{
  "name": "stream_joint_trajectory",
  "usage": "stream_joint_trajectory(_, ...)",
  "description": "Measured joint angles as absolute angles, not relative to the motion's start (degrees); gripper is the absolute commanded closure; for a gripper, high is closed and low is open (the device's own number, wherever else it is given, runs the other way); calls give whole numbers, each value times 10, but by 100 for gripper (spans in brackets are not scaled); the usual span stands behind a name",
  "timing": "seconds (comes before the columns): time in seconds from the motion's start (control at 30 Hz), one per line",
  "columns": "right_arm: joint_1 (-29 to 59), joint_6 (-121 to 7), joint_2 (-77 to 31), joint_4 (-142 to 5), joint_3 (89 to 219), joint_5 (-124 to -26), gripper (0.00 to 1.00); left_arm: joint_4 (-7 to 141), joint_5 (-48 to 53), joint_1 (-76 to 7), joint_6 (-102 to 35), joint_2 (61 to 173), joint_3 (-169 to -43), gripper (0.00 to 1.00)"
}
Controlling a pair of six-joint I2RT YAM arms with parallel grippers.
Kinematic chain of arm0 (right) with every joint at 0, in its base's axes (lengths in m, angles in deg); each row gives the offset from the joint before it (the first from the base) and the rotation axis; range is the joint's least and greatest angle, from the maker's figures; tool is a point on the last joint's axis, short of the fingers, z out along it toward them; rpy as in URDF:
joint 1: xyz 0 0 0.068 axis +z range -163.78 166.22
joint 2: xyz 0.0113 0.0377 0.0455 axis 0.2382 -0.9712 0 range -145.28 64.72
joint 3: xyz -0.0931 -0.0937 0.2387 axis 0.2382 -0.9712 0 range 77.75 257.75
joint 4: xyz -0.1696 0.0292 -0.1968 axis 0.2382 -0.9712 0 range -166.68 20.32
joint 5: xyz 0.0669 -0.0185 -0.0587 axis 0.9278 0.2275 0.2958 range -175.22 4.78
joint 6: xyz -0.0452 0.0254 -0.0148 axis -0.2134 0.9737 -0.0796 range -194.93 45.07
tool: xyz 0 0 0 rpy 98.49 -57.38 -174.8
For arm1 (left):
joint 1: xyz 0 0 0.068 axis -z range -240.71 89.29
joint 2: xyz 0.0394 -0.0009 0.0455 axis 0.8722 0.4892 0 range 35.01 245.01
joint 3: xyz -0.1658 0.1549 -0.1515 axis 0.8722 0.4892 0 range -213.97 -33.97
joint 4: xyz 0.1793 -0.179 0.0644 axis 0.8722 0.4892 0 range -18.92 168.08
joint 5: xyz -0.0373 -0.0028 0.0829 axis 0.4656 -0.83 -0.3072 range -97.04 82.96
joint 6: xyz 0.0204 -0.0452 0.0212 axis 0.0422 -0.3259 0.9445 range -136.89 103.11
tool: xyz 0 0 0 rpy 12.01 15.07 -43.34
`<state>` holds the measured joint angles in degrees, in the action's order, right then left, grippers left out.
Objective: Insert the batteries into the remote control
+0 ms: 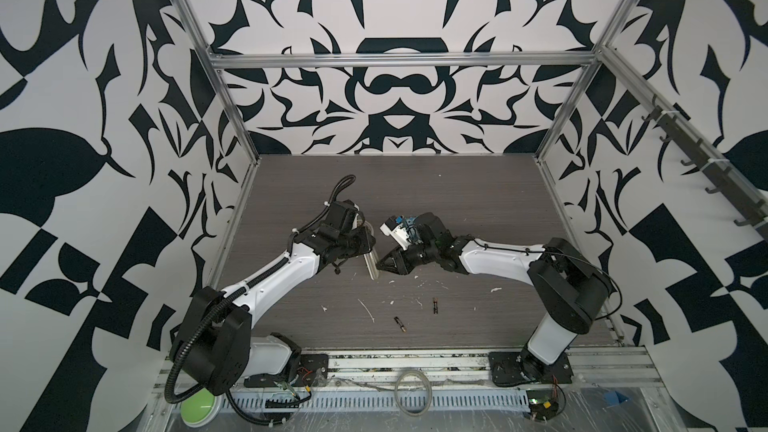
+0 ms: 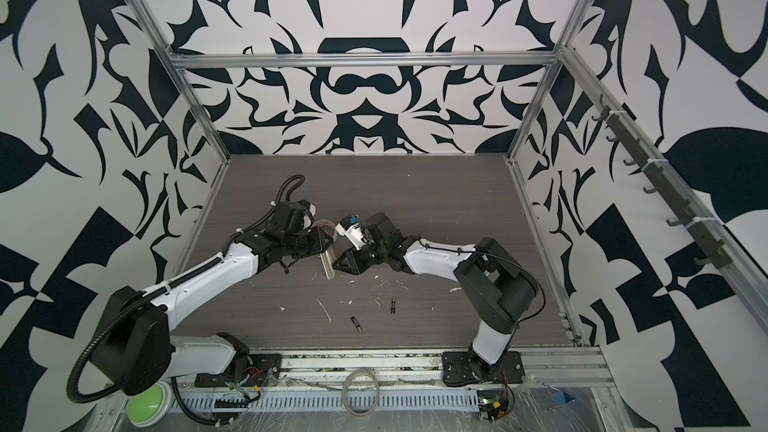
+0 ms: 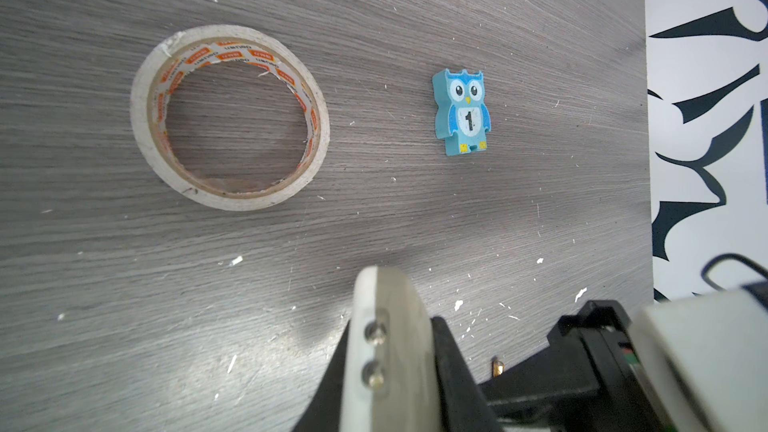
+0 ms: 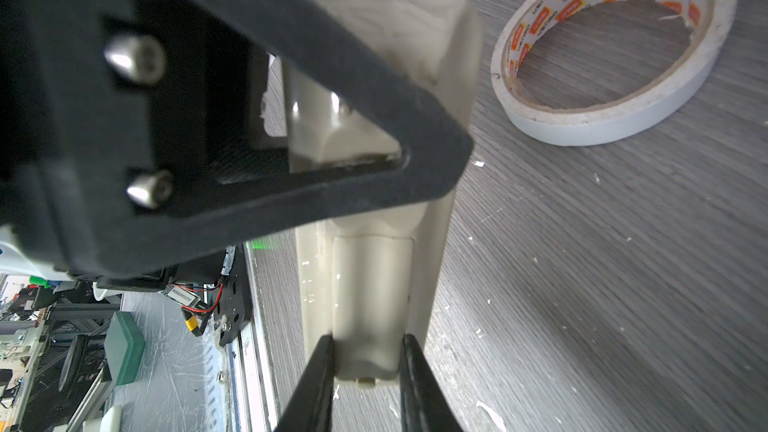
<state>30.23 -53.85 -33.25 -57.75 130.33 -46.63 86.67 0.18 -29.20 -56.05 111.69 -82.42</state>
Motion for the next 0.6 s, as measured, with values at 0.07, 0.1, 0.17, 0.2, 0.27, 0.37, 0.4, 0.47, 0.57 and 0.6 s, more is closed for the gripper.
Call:
stream_joint_trajectory(0.07, 302, -538, -333, -576, 1303, -466, 75, 866, 1, -292, -560, 1117, -824, 100)
stream_joint_trajectory(0.1, 302, -538, -333, -574, 1303, -466, 75, 866, 0, -292, -560, 1117, -824, 100)
stream_joint_trajectory(0.17, 302, -536, -333, -573, 1302, -466, 76, 865, -1, -292, -560, 1117, -824, 100)
stream_joint_trajectory(0.2, 302, -536, -333, -571, 1301, -466, 76, 865, -2, -292, -560, 1117, -824, 100)
stream_joint_trajectory(0.27, 302, -536, -333, -567, 1300, -467, 77, 865, -3, -292, -560, 1117, -824, 100)
stream_joint_trajectory(0.37, 302, -536, -333, -564, 1298, -467, 77, 865, -5, -292, -559, 1117, -824, 100)
stream_joint_trajectory(0.4, 302, -536, -333, -564, 1298, -467, 77, 865, -6, -292, -559, 1117, -824, 100)
stream_joint_trajectory(0.47, 302, -536, -333, -560, 1297, -468, 77, 865, -7, -292, -558, 1117, -824, 100)
stream_joint_trajectory(0.57, 302, -536, -333, -558, 1296, -469, 77, 864, -9, -294, -558, 1117, -824, 100)
stream_joint_trajectory(0.6, 302, -536, -333, -557, 1296, -469, 77, 864, -9, -296, -558, 1117, -824, 100)
